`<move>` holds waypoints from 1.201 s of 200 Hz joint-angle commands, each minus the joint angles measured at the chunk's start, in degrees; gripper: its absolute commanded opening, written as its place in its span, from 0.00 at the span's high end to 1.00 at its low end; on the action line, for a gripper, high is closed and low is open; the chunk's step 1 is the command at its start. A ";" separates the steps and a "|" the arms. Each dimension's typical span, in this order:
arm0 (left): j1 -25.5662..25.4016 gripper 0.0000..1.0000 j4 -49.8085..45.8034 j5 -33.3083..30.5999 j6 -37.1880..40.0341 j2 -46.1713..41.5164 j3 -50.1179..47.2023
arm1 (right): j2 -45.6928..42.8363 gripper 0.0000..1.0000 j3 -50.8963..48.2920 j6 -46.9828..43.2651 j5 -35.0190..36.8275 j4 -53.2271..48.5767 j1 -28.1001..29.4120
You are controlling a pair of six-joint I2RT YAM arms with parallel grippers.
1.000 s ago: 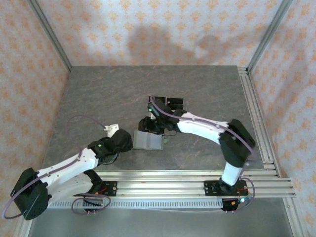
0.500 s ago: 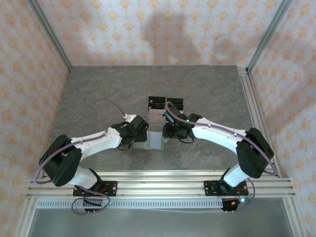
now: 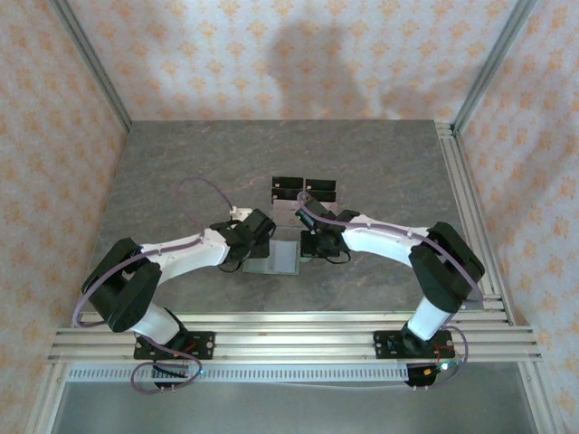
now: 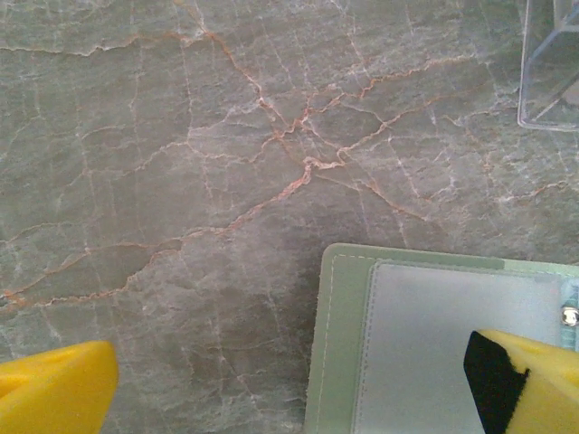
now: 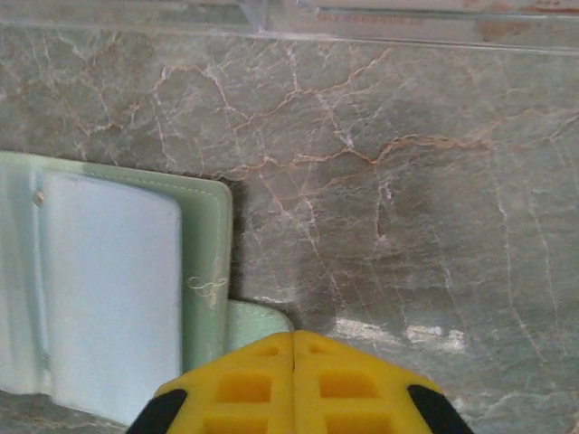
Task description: Put the credit cards into the card holder
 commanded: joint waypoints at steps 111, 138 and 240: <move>-1.09 0.00 5.68 9.98 0.77 1.41 -0.53 | -3.15 1.00 -3.53 -1.68 -0.59 -0.26 -5.24; -1.18 0.00 5.27 8.99 0.24 1.87 -2.27 | -3.52 1.00 -4.12 -1.41 -0.50 -0.19 -5.20; -0.22 0.00 2.73 4.64 -0.97 3.06 -5.64 | -5.60 1.00 -8.70 -0.17 0.56 1.17 -6.90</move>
